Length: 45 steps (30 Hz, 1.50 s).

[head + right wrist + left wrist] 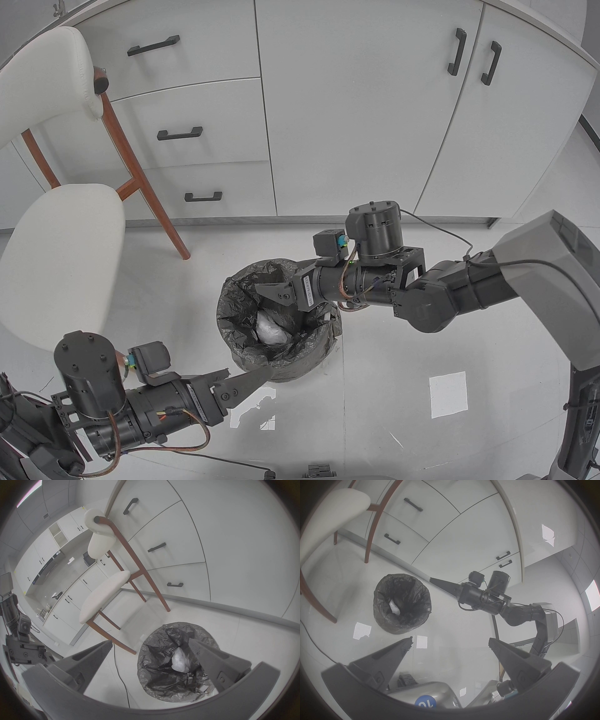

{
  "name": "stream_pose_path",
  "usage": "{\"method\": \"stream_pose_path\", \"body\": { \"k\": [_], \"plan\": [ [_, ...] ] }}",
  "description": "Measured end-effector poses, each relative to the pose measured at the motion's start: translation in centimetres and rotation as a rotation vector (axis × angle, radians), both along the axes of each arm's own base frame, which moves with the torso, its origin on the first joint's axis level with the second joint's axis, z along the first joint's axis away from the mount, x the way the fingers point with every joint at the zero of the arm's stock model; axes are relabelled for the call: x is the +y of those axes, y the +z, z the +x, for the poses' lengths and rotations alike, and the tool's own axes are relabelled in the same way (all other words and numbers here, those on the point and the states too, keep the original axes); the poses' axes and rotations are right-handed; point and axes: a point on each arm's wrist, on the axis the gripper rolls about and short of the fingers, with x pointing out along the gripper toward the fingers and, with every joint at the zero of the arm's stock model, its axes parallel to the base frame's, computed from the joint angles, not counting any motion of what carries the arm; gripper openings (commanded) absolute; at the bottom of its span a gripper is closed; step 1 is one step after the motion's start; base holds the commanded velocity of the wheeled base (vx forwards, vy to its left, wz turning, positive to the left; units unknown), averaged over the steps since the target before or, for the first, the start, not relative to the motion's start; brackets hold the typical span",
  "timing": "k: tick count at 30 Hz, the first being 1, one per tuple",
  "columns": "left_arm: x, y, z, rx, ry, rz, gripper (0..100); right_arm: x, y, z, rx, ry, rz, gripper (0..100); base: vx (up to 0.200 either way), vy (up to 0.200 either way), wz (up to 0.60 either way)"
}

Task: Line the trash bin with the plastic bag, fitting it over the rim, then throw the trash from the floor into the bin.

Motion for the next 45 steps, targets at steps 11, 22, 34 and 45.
{"method": "stream_pose_path", "body": {
  "k": [11, 22, 34, 45],
  "plan": [
    [3.7, 2.2, 1.3, -0.296, 0.107, 0.193, 100, -5.0, 3.8, -2.1, -0.044, -0.303, -0.087, 100, 0.0, 0.0, 0.0],
    [9.2, 4.0, 1.0, -0.491, 0.383, 0.514, 100, -17.1, 9.8, -6.4, -0.114, -0.783, -0.163, 100, 0.0, 0.0, 0.0],
    [12.2, 5.2, -5.8, -0.416, 0.489, 0.748, 100, -27.1, 13.0, -18.4, -0.236, -0.996, -0.097, 100, 0.0, 0.0, 0.0],
    [12.5, 5.1, -14.3, -0.41, 0.491, 0.79, 100, -28.8, 9.1, -30.5, -0.28, -0.995, -0.069, 100, 0.0, 0.0, 0.0]
  ]
}}
